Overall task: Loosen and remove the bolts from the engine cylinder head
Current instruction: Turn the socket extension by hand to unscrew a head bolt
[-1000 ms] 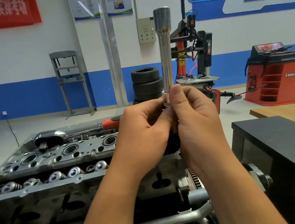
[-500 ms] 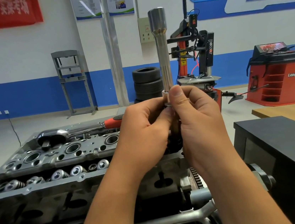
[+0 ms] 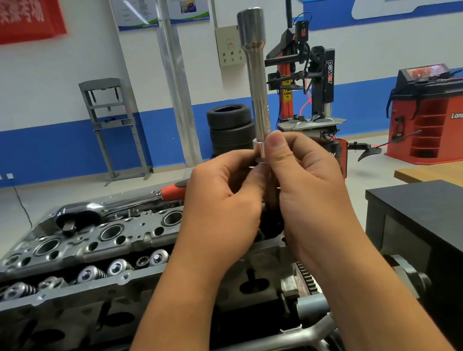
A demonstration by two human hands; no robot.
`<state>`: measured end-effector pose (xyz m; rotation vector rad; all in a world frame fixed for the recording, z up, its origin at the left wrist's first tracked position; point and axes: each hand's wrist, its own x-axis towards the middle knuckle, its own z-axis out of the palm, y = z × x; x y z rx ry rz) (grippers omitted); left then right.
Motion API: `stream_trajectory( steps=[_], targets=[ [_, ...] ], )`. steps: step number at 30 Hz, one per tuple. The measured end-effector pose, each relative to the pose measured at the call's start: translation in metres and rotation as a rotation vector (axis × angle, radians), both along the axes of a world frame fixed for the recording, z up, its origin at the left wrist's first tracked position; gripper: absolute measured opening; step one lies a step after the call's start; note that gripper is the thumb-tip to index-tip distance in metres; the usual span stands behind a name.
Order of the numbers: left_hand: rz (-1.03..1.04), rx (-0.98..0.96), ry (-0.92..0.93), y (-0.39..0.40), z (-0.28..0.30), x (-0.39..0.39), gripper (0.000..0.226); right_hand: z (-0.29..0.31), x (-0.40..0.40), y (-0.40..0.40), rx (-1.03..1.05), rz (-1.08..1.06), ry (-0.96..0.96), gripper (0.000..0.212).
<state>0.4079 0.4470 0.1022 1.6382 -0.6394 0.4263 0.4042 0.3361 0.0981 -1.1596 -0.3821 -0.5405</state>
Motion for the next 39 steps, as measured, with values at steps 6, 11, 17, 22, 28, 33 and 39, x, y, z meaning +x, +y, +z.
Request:
stream_trajectory(
  steps=[6, 11, 17, 22, 28, 33, 39],
  targets=[
    [0.063, -0.027, -0.044, 0.0012, -0.0022, 0.0037, 0.012, 0.0009, -0.0012, 0.0002, -0.033, -0.039, 0.004, 0.021],
    [-0.003, 0.038, -0.013, 0.0017, -0.0008, 0.0007, 0.022, 0.0005, -0.0008, 0.0011, -0.038, -0.033, -0.009, 0.029],
    [0.066, 0.009, -0.030, 0.0007, 0.0000, 0.0010, 0.012, 0.0012, 0.0002, 0.0013, -0.017, -0.028, 0.008, 0.017],
    [0.020, 0.008, -0.027, 0.0020, -0.0001, -0.0005, 0.017, 0.0019, -0.0024, 0.0020, -0.039, -0.012, -0.014, 0.028],
    [0.018, 0.021, 0.010, 0.0014, 0.0005, -0.0002, 0.017, 0.0027, -0.0035, 0.0017, 0.004, -0.002, 0.016, 0.021],
    [0.069, 0.008, -0.023, 0.0016, -0.0002, 0.0003, 0.014, 0.0022, -0.0032, 0.0024, -0.026, -0.008, 0.007, 0.020],
    [-0.001, 0.043, 0.014, 0.0016, 0.0000, 0.0001, 0.022, 0.0035, -0.0061, 0.0013, 0.006, 0.028, 0.020, 0.025]
  ],
)
